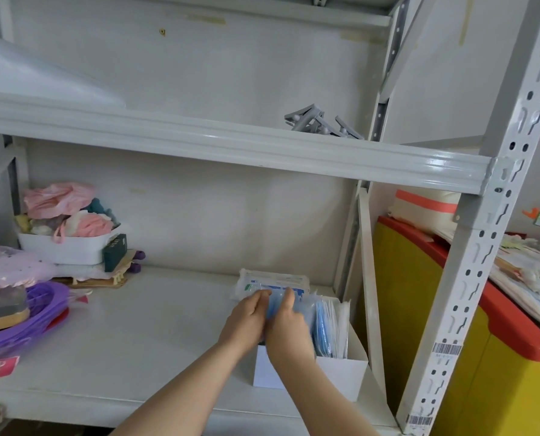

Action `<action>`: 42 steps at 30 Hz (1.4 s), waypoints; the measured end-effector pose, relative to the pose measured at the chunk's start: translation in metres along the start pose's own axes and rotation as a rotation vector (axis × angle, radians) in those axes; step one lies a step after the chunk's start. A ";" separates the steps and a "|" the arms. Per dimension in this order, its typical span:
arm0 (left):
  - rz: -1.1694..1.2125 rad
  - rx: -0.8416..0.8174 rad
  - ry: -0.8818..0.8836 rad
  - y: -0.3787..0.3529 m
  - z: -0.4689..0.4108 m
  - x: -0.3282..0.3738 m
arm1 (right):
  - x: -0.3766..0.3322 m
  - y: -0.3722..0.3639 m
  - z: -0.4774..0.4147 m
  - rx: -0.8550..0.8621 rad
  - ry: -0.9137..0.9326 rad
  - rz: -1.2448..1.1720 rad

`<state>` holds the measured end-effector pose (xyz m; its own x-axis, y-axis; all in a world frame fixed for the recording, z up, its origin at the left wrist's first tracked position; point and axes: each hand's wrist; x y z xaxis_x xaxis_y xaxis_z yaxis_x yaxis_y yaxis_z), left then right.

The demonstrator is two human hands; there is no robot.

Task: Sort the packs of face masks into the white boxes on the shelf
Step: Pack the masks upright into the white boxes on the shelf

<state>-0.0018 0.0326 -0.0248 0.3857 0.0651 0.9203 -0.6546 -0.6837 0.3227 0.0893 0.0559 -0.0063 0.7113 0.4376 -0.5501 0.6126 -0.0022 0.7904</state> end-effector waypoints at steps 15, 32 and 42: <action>-0.589 -0.017 -0.122 -0.033 0.016 0.010 | 0.096 0.013 0.002 0.650 -0.175 -0.392; -0.672 0.145 -0.301 -0.039 0.014 -0.003 | 0.131 0.021 -0.008 0.532 0.323 0.259; -0.773 0.268 -0.476 -0.040 0.015 -0.002 | 0.139 0.010 -0.017 0.591 0.152 0.286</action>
<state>0.0329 0.0487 -0.0430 0.9134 0.3074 0.2668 0.0421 -0.7233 0.6893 0.1885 0.1322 -0.0698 0.8436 0.4685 -0.2623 0.5236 -0.6095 0.5953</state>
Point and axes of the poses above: each hand's wrist, its own z-axis away from the middle knuckle, its own y-axis out of the back of the hand, x = y × z, and after that the axes turned 7 degrees about x, right-handed
